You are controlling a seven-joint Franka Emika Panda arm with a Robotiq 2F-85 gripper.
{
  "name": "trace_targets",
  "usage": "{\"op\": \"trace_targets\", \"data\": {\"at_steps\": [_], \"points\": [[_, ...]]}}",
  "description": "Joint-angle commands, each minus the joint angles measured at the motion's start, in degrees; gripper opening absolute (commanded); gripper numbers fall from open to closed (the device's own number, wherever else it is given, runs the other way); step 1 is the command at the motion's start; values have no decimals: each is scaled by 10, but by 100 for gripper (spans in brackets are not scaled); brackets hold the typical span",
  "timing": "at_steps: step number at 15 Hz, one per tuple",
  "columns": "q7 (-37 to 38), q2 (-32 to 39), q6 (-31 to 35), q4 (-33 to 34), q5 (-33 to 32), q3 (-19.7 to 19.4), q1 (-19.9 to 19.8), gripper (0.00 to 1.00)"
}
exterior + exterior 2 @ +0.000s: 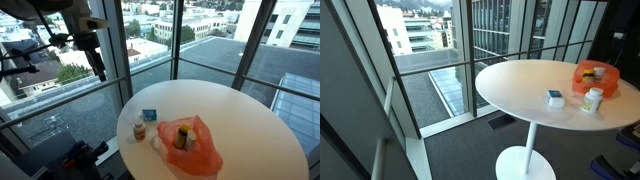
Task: Put the white bottle into the carrier bag
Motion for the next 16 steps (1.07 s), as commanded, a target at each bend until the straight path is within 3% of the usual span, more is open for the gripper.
{"op": "trace_targets", "data": {"at_steps": [1,9,16], "points": [[5,2,-1,1,-6,-9,10,100],[-13,10,21,6,3,-34,5,100],[-66,34,110,-20,38,-110,-3,100]]}}
